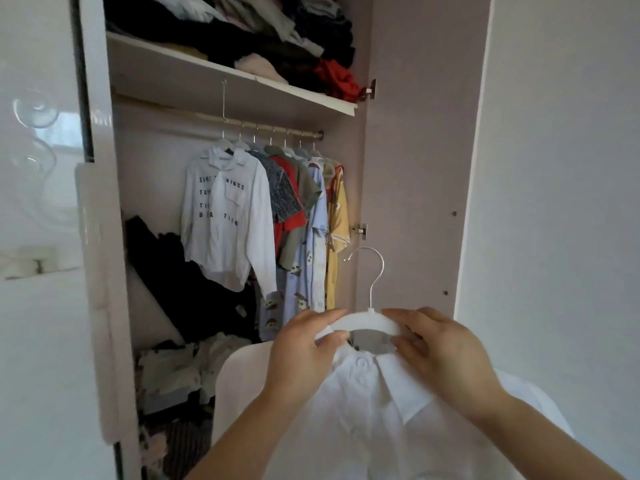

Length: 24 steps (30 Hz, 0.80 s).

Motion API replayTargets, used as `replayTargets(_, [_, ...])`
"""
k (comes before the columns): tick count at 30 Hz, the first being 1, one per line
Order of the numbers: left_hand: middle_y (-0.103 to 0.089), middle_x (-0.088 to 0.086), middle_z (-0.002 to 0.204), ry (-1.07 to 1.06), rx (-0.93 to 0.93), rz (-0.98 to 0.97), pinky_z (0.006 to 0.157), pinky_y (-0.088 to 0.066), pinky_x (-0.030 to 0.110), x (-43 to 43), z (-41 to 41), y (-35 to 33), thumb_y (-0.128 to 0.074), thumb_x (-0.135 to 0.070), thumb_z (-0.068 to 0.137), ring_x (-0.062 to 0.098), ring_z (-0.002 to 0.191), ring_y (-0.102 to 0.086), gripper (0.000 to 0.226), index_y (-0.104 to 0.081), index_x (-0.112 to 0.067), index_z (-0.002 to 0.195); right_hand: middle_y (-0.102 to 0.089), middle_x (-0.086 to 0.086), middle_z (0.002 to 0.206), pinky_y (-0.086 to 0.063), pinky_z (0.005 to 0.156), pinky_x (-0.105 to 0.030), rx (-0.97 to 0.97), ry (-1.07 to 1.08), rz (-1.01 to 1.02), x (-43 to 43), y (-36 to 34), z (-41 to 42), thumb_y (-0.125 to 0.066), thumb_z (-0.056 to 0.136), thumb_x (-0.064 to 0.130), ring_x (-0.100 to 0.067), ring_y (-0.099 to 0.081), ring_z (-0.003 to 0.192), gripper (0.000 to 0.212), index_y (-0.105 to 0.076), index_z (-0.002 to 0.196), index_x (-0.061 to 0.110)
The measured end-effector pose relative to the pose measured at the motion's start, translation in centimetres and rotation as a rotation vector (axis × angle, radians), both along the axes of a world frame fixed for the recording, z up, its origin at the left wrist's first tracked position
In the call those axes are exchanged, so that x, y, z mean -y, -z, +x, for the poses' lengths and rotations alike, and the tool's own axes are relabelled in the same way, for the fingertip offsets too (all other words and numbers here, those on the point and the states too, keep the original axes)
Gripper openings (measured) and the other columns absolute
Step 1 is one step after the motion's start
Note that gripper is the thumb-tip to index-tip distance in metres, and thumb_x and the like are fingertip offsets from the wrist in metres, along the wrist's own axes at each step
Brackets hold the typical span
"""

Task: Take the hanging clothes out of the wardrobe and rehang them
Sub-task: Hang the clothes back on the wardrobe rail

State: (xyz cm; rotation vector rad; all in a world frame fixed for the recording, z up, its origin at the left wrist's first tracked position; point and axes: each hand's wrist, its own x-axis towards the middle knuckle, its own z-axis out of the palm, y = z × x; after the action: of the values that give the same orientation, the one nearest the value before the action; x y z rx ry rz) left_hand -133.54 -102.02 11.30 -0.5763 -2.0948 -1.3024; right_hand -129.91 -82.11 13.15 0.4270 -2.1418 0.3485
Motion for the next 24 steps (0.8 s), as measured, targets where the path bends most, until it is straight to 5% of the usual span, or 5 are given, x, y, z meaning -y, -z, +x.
replayTargets(8, [-0.062, -0.007, 0.1, -0.28, -0.015, -0.058, 0.082, -0.035, 0.005, 4.0, -15.4, -2.5, -0.067, -0.02, 0.083, 0.007, 0.093, -0.055, 0.029, -0.069, -0.029, 0.111, -0.057, 0.011, 0.079, -0.046, 0.044, -0.026, -0.024, -0.258, 0.058, 3.7, -2.5, -19.6, -0.072, 0.072, 0.025, -0.012, -0.059, 0.056, 0.038, -0.065, 0.108, 0.031])
replayTargets(11, [-0.059, -0.01, 0.1, -0.376, -0.039, -0.107, 0.08, -0.03, -0.002, 5.7, -20.1, -4.1, -0.066, -0.022, 0.084, 0.004, 0.092, -0.054, 0.03, -0.067, -0.029, 0.113, -0.053, 0.015, 0.077, -0.042, 0.045, -0.019, -0.055, -0.331, 0.077, 5.4, -4.1, -25.8, -0.08, 0.067, 0.019, -0.01, -0.058, 0.054, 0.044, -0.066, 0.107, 0.03])
replayTargets(18, [-0.059, -0.015, 0.095, -0.472, -0.078, 0.002, 0.08, -0.035, 0.0, 11.4, -30.8, -6.6, -0.069, -0.016, 0.082, -0.006, 0.088, -0.053, 0.029, -0.069, -0.031, 0.107, -0.064, 0.009, 0.076, -0.038, 0.04, -0.019, -0.189, -0.377, 0.167, 11.8, -7.6, -38.5, -0.084, 0.061, 0.024, -0.013, -0.063, 0.057, 0.044, -0.069, 0.101, 0.03])
replayTargets(24, [-0.059, -0.011, 0.091, -0.586, -0.168, -0.006, 0.076, -0.034, -0.001, 18.1, -41.0, -9.9, -0.071, -0.014, 0.08, 0.003, 0.088, -0.054, 0.029, -0.07, -0.027, 0.106, -0.063, 0.002, 0.077, -0.046, 0.042, -0.031, -0.24, -0.411, 0.185, 19.2, -11.5, -48.2, -0.079, 0.066, 0.02, -0.023, -0.065, 0.063, 0.037, -0.069, 0.101, 0.026])
